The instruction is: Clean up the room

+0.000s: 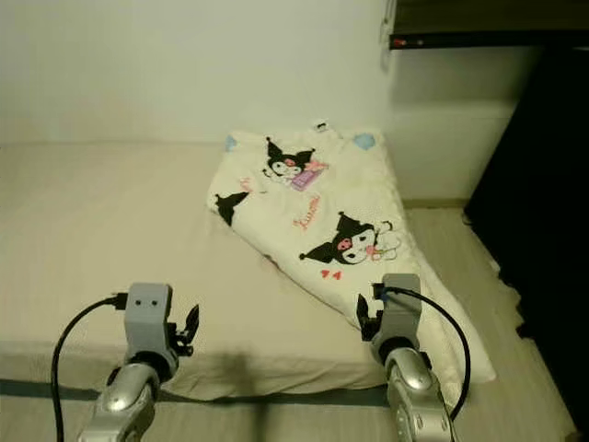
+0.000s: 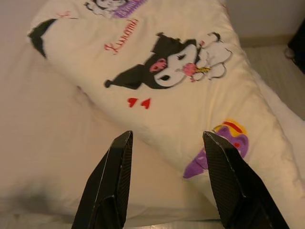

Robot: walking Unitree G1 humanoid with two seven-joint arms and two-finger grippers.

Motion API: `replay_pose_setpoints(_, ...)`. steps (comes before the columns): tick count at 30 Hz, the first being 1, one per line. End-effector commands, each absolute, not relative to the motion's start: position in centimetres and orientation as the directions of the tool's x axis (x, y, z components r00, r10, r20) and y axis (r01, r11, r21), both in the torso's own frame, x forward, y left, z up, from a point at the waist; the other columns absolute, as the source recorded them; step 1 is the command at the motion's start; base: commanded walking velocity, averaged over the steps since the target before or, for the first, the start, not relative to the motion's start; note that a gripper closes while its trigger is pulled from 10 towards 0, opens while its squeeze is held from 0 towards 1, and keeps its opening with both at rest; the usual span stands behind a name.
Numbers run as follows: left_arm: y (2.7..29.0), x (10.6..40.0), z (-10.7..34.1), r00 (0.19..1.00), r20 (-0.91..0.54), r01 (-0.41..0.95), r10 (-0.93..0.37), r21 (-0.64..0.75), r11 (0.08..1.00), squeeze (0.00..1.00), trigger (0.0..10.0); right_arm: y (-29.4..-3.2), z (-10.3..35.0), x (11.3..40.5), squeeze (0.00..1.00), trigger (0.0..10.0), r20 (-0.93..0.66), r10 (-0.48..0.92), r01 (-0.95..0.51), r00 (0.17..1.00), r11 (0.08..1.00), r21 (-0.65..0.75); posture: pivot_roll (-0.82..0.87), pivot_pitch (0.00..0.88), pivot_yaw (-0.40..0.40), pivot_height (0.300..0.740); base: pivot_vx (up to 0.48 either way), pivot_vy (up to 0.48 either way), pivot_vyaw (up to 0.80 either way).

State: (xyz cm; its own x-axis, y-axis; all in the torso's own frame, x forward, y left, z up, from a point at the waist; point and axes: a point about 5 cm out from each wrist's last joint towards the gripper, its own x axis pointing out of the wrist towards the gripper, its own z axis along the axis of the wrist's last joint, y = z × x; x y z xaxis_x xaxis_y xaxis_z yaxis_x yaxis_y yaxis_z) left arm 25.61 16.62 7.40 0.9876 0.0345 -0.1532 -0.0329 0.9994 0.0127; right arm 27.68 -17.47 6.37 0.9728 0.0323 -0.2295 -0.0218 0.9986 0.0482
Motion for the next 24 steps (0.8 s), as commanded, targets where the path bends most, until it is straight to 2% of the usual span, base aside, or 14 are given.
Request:
replay_pose_setpoints(1,16.55,25.27,6.57,0.98,-0.197,-0.025,0.027,0.012,1.0,0.0,10.0,-17.39,6.1,27.33,0.0,10.0,-0.245,0.028,-0.013,0.969,0.998,0.063,-0.06,0.149,0.051,0.733,0.0,0.0,0.0)
replay_pose_setpoints(24,16.67,25.01,6.47,0.979,-0.204,-0.002,0.007,0.025,1.0,0.0,10.0,-17.22,5.99,27.25,0.0,10.0,-0.26,0.032,-0.016,0.965,0.998,0.064,-0.05,0.158,0.05,0.733,0.0,0.0,0.0)
